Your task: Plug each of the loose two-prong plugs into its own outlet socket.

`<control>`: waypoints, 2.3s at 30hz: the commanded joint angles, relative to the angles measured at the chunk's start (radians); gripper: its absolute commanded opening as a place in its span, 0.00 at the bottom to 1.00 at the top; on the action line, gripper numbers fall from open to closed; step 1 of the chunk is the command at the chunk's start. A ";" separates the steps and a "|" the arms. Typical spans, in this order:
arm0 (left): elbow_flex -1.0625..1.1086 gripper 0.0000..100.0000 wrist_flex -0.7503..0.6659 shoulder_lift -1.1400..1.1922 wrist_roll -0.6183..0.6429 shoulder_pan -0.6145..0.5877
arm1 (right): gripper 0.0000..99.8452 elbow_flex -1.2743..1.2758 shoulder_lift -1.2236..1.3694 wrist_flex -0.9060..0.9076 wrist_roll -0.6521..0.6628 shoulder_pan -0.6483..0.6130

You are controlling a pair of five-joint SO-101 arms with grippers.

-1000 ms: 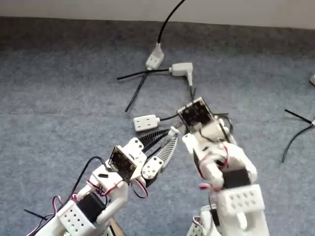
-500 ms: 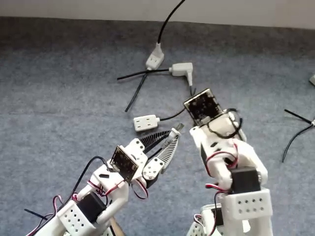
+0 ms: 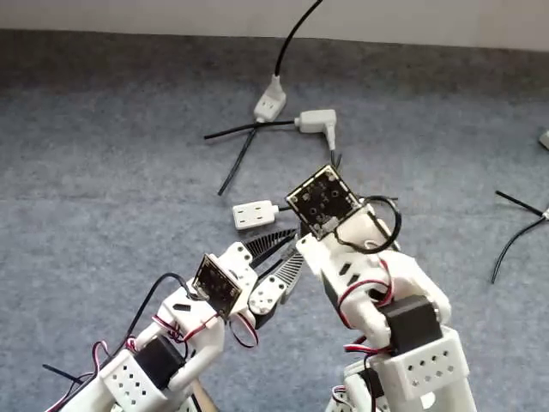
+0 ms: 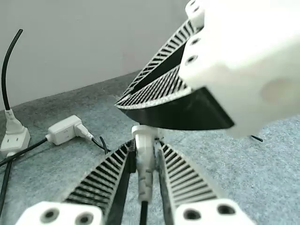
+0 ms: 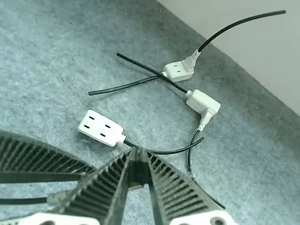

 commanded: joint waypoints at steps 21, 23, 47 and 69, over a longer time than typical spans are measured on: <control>0.018 0.01 0.000 -0.012 0.006 0.002 | 0.02 0.321 -0.010 -0.288 -0.011 0.225; 0.018 0.01 0.000 -0.010 0.006 0.002 | 0.02 0.213 -0.010 -0.234 -0.012 0.266; -0.331 0.01 0.445 0.013 0.100 -0.401 | 0.02 0.605 -0.008 -0.453 -0.427 0.495; -1.429 0.01 1.120 1.359 0.203 -0.447 | 0.02 0.717 -0.008 -0.568 -0.428 0.493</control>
